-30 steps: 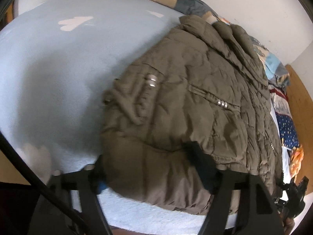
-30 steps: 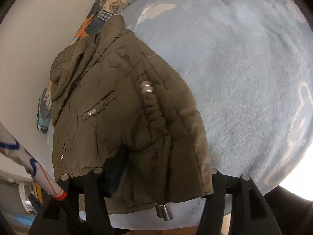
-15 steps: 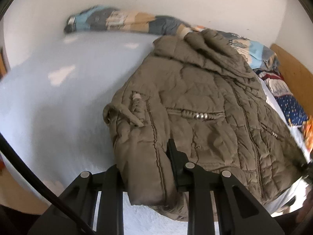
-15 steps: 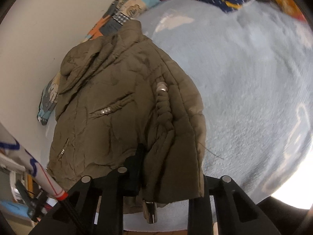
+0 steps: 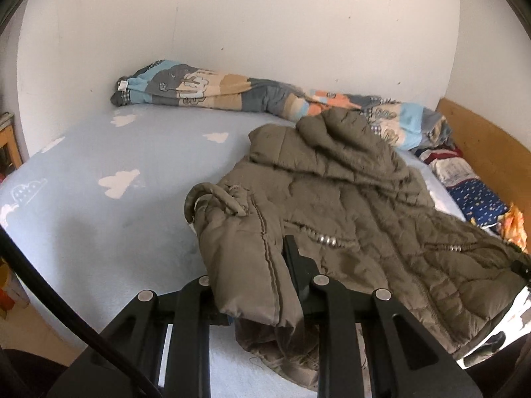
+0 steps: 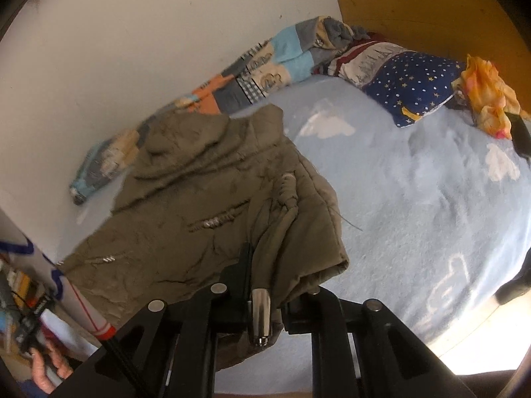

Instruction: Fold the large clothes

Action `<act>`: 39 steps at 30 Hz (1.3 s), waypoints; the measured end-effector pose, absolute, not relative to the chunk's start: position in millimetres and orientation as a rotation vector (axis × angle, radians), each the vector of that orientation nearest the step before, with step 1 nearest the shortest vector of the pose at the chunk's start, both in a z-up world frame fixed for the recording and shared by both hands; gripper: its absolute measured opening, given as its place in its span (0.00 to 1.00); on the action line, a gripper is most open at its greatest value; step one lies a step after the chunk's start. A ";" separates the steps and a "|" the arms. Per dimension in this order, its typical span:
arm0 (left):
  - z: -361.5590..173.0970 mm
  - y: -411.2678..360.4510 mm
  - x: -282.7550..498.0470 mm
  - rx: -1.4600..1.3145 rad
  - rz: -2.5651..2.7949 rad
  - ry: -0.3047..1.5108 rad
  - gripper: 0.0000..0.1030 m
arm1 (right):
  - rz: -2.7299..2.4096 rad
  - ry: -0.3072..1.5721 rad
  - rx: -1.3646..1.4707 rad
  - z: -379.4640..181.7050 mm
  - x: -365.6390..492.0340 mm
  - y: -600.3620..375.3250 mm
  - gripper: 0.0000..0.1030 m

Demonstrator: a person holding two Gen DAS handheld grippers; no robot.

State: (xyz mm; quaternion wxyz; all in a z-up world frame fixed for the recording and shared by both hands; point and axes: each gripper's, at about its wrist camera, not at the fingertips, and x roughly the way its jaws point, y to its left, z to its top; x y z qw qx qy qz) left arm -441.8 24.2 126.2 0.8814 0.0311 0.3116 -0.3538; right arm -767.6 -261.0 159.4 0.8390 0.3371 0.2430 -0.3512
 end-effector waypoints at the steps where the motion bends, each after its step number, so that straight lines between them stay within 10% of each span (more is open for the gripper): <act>1: 129.8 27.4 -442.7 0.056 -0.745 0.648 0.22 | -0.734 0.508 0.708 162.8 -767.9 -259.2 0.14; 24: 232.2 -36.1 -384.4 0.059 -0.824 0.564 0.24 | -0.638 0.324 0.745 254.8 -738.4 -334.5 0.14; 39: 253.1 -127.7 -244.3 -0.129 -0.957 0.937 0.40 | -0.631 0.332 0.740 279.1 -635.0 -453.2 0.14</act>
